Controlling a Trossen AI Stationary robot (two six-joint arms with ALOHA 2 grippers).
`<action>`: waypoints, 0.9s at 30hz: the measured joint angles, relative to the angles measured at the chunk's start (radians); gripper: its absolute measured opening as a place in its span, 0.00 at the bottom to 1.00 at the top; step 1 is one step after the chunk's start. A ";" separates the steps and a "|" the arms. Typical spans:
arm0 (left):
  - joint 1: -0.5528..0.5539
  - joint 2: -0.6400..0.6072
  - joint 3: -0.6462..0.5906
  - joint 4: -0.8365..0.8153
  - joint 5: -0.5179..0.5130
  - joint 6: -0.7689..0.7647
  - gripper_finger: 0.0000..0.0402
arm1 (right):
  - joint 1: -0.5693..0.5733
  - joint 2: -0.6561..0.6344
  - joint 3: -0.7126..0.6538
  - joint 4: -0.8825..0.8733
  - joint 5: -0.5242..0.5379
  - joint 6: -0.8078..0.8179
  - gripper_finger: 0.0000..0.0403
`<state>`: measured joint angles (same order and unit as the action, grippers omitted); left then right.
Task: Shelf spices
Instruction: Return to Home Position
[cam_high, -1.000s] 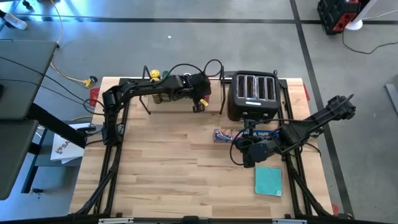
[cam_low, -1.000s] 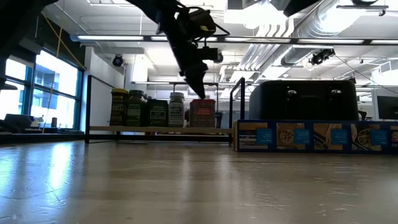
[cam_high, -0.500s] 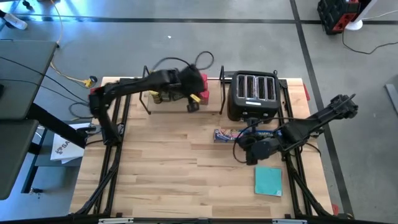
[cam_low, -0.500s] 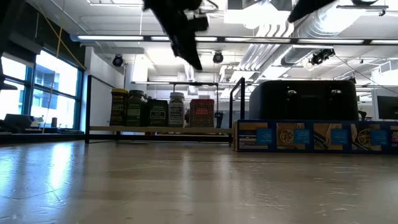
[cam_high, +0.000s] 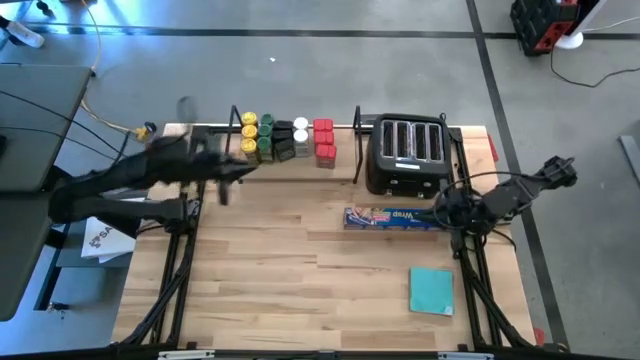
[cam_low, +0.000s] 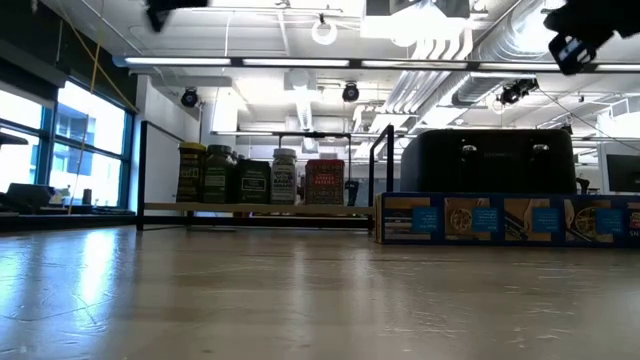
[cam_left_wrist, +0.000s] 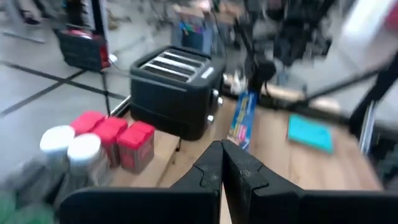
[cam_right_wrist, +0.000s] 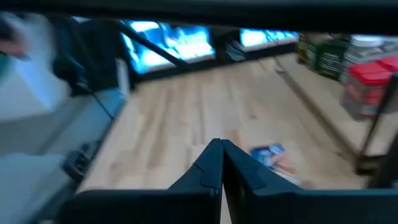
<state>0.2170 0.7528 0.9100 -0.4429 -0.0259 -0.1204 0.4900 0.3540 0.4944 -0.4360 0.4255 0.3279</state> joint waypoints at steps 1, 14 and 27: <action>-0.021 -0.082 -0.070 0.023 -0.036 -0.049 0.00 | 0.000 -0.045 -0.038 0.032 -0.010 -0.007 0.00; -0.102 -0.752 -0.523 0.143 -0.133 -0.224 0.00 | -0.096 -0.254 -0.370 0.523 -0.365 -0.143 0.00; -0.102 -0.745 -0.792 0.493 -0.088 -0.158 0.00 | -0.304 -0.278 -0.485 0.771 -0.516 -0.156 0.00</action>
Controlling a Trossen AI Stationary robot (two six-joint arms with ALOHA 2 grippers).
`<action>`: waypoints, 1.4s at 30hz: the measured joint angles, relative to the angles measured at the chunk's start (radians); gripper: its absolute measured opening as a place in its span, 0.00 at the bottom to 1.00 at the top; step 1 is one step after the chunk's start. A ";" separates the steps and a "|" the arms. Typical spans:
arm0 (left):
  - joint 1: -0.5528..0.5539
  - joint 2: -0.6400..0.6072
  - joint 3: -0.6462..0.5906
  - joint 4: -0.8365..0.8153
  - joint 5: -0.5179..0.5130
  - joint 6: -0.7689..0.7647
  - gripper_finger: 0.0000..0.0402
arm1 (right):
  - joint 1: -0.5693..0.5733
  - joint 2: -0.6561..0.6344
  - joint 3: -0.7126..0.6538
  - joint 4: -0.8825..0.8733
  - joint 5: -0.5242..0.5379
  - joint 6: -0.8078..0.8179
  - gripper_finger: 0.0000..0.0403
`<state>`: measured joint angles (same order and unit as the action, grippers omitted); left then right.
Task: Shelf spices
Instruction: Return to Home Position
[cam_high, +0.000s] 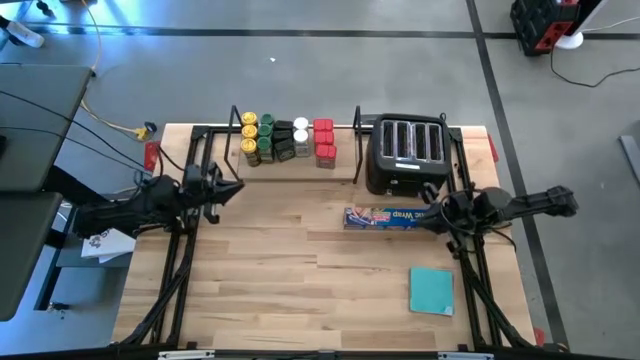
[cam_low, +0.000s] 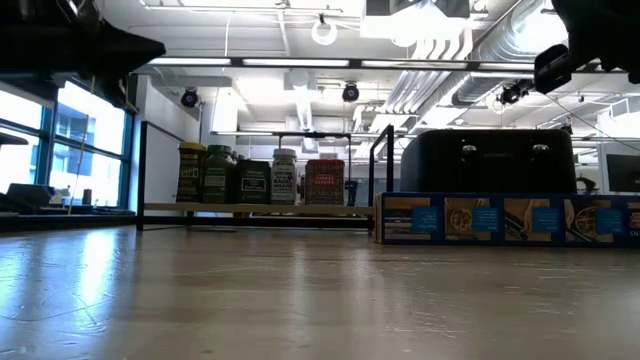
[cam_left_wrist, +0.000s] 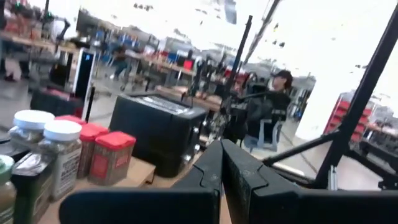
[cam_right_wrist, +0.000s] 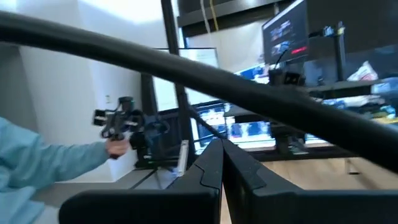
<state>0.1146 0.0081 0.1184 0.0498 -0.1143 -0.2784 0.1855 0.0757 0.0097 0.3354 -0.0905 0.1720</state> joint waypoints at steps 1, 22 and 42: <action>0.000 0.000 -0.028 0.049 0.000 0.005 0.00 | -0.013 0.000 0.000 0.000 -0.001 -0.012 0.00; -0.024 0.000 -0.107 0.140 0.049 0.072 0.00 | -0.193 0.002 0.000 -0.297 0.191 0.006 0.00; -0.024 0.000 -0.107 0.126 0.048 0.072 0.00 | -0.193 0.003 0.000 -0.304 0.189 0.003 0.00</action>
